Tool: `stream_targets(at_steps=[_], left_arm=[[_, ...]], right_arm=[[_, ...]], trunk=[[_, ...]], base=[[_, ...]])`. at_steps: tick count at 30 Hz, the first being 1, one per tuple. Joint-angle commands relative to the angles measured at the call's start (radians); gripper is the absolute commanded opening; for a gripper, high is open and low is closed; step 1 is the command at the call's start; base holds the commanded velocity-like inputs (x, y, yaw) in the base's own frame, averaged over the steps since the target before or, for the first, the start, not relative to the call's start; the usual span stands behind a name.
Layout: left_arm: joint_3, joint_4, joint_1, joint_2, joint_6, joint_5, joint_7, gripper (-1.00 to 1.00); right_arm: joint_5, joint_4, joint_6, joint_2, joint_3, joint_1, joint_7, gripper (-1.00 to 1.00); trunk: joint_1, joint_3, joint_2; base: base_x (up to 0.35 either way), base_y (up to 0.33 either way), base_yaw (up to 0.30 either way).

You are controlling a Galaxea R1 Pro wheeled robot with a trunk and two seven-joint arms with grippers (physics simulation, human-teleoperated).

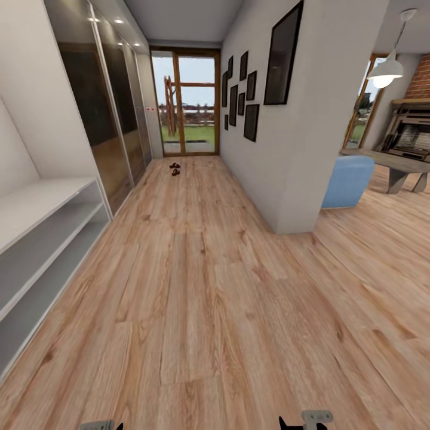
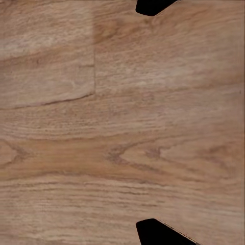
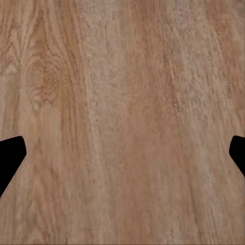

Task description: Pick up the two gym shoes and the two sandals from the corridor floor and place them onto the hallstand (shoe rack) in the corridor, making sure they are on the rack and not on the floor. Arrange them so the two gym shoes are next to each other and the two sandals are next to each other.

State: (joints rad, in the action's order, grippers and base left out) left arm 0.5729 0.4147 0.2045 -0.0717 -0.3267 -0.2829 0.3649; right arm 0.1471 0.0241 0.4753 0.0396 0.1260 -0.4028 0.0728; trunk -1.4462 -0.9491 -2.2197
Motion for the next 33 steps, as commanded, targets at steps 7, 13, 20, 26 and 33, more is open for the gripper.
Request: stream_targets(at_steps=[7, 13, 20, 26, 33], left_arm=[[0.009, -0.001, 0.001, 0.001, -0.004, -0.009, 0.006, 1.00], [0.009, -0.001, 0.001, 0.000, -0.005, -0.009, 0.006, 1.00], [0.009, -0.001, 0.001, 0.000, -0.005, -0.009, 0.006, 1.00], [0.009, -0.001, 0.001, 0.000, -0.005, -0.009, 0.007, 1.00], [0.009, -0.001, 0.001, 0.001, -0.005, -0.009, 0.006, 1.00]], right_arm=[[0.011, -0.001, 0.003, 0.000, 0.007, -0.001, 0.005, 1.00], [0.011, -0.001, 0.003, 0.000, 0.007, -0.001, 0.005, 1.00], [0.011, -0.001, 0.003, 0.000, 0.007, -0.001, 0.005, 1.00], [0.011, -0.001, 0.003, 0.000, 0.006, -0.001, 0.005, 1.00], [0.011, -0.001, 0.003, 0.000, 0.006, -0.001, 0.005, 1.00]], trunk=[[0.000, -0.001, 0.000], [0.000, -0.001, 0.000], [0.000, -0.001, 0.000], [0.000, -0.001, 0.000], [0.000, -0.001, 0.000]], base=[[0.338, 0.000, 0.000], [0.338, 0.000, 0.000], [0.338, 0.000, 0.000], [0.337, 0.000, 0.000], [0.338, 0.000, 0.000]])
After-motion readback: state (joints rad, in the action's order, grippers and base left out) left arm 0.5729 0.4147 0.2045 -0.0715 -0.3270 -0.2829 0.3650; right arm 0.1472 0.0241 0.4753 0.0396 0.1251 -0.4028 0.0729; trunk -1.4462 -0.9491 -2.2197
